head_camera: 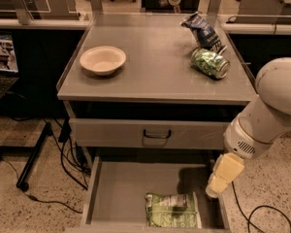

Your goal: Pick green jalapeno chip bag from middle drawer and place on counter

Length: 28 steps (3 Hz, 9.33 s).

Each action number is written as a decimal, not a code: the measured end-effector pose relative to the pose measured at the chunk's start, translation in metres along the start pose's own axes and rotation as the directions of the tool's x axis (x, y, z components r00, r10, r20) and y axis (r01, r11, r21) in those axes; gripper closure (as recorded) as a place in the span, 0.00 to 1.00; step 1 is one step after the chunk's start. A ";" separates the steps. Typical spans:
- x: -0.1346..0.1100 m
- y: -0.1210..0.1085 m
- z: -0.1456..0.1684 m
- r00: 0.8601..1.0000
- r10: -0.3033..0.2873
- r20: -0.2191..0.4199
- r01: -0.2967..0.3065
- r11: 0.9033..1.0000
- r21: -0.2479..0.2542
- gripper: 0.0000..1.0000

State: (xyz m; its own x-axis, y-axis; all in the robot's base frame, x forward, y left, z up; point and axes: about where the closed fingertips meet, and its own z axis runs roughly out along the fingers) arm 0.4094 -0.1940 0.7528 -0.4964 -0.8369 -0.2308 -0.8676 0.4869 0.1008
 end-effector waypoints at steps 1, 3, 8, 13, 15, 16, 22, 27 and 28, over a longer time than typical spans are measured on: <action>0.000 0.004 0.021 0.999 0.035 0.020 -0.035 0.999 -0.001 0.00; -0.022 0.002 0.123 0.991 0.105 0.087 -0.104 0.994 -0.020 0.00; 0.021 -0.029 0.226 0.950 0.259 0.174 -0.227 0.956 -0.185 0.00; 0.016 -0.025 0.325 0.948 0.296 0.117 -0.258 0.930 -0.262 0.00; 0.015 -0.020 0.346 0.954 0.289 0.084 -0.265 0.939 -0.221 0.00; 0.012 -0.023 0.358 0.958 0.274 0.079 -0.252 0.943 -0.219 0.00; 0.030 -0.022 0.398 0.944 0.329 0.020 -0.316 0.920 -0.231 0.19; 0.030 -0.022 0.398 0.944 0.329 0.020 -0.316 0.920 -0.231 0.16; 0.029 -0.021 0.400 0.946 0.325 0.021 -0.311 0.922 -0.231 0.00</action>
Offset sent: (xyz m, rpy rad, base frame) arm 0.0121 0.0501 -0.1061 0.1244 -0.0109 -0.1307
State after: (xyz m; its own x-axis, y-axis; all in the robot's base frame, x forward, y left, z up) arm 0.4246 -0.1283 0.3569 -0.7504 -0.6280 -0.2061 -0.6518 0.6515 0.3882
